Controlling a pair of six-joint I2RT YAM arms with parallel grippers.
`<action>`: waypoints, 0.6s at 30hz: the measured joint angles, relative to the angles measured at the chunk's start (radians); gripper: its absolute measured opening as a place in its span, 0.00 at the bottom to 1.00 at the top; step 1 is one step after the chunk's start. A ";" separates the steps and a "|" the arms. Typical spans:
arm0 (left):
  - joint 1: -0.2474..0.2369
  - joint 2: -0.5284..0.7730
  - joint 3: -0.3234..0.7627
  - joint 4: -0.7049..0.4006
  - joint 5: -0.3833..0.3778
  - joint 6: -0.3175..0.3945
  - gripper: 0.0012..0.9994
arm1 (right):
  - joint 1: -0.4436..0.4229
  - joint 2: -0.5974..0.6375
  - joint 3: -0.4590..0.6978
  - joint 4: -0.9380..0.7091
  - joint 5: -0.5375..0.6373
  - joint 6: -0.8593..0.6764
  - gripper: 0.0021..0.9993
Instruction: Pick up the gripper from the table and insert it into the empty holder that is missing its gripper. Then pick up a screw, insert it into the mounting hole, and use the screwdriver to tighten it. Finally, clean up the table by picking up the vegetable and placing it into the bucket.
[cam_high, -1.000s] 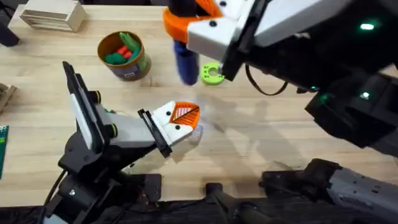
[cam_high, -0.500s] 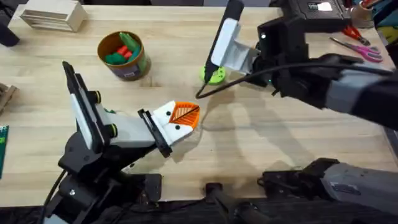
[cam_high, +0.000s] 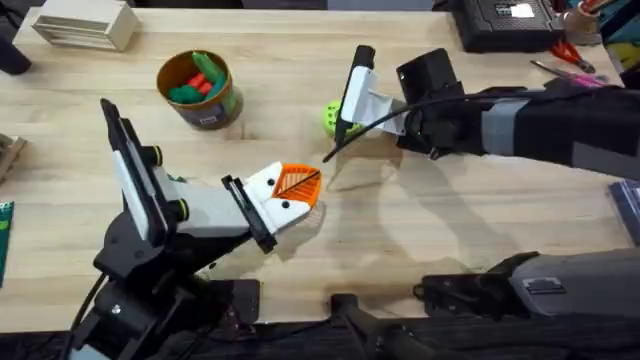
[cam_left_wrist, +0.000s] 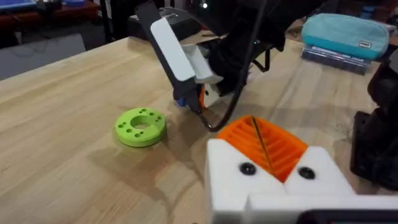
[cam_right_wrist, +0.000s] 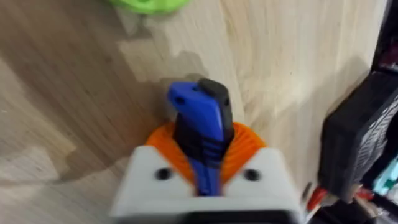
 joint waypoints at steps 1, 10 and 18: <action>0.000 0.000 0.000 0.000 0.000 0.000 0.01 | 0.007 -0.003 0.003 -0.002 0.008 -0.001 0.33; 0.000 0.000 0.000 0.000 0.000 0.000 0.01 | 0.081 -0.091 0.023 -0.176 0.016 0.175 0.95; 0.000 0.000 0.000 0.000 0.000 0.003 0.39 | 0.083 -0.311 0.028 -0.315 -0.003 0.408 0.95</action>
